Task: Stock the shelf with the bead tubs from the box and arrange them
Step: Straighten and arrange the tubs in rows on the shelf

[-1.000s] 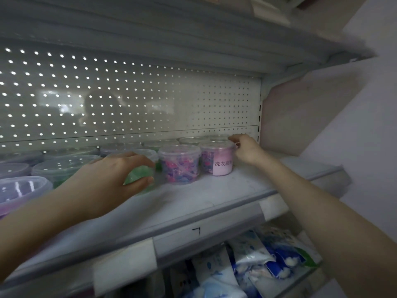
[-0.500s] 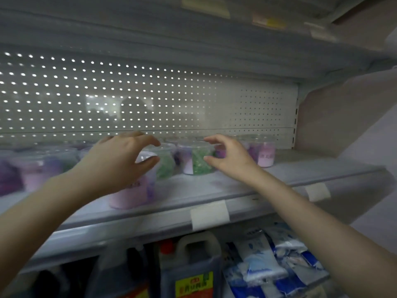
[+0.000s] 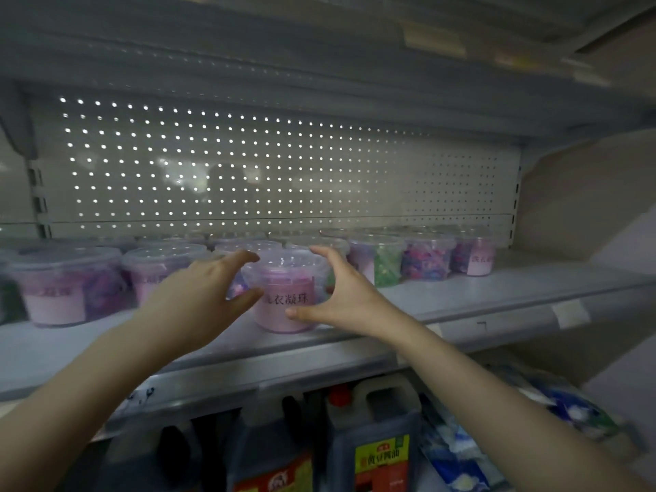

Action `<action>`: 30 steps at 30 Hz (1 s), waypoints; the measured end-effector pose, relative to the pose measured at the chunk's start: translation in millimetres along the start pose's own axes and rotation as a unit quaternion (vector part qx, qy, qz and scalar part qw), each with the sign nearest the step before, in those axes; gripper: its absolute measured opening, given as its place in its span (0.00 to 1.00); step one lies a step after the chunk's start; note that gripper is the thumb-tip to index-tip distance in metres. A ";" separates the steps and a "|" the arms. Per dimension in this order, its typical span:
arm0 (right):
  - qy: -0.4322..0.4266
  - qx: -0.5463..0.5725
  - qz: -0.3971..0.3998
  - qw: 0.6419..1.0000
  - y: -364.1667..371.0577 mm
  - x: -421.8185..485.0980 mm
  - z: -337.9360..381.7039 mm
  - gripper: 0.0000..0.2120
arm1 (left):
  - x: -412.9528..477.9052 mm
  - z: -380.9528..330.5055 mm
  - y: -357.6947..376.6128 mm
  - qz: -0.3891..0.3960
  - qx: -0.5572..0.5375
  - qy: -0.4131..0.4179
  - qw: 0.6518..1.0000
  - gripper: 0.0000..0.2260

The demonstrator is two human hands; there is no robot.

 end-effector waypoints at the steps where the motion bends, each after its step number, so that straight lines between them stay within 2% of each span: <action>1: 0.006 0.003 -0.011 1.000 3.1 0.2 0.8 0.46 | 0.2 4.9 4.3 0.009 -0.012 -0.001 1.000 0.23; 3: 0.011 0.011 -0.036 0.999 6.6 1.7 2.6 0.44 | 1.2 9.7 11.6 0.019 -0.053 0.008 0.998 0.24; 7: 0.021 0.044 -0.079 0.996 2.5 2.0 6.1 0.39 | 3.7 7.7 11.2 -0.029 -0.144 0.043 0.988 0.22; 12: 0.027 0.066 -0.119 0.990 -17.6 -6.9 1.1 0.41 | 3.2 -11.5 5.7 -0.064 -0.214 0.081 0.971 0.24; 15: 0.036 0.041 -0.147 0.988 -33.4 -18.0 -10.2 0.44 | 4.4 -33.2 15.5 -0.049 -0.239 0.107 0.964 0.26; 21: 0.092 0.032 -0.201 0.975 -84.9 -45.3 -54.1 0.40 | 27.3 -82.8 45.7 -0.021 -0.297 0.129 0.946 0.28; 26: 0.112 0.030 -0.244 0.963 -121.6 -58.4 -97.9 0.42 | 42.0 -138.9 74.2 0.040 -0.246 0.151 0.957 0.33; 30: 0.116 0.039 -0.281 0.952 -153.5 -67.5 -136.5 0.37 | 52.4 -172.5 91.6 0.050 -0.219 0.163 0.961 0.30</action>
Point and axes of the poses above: each hand's wrist, its own x-axis towards the middle knuckle, its own y-axis out of the palm, z = x × y, the point moved 5 cm from there along x, towards the middle knuckle, and after that the axes turned 8 degrees about -x, right-handed, at the moved point
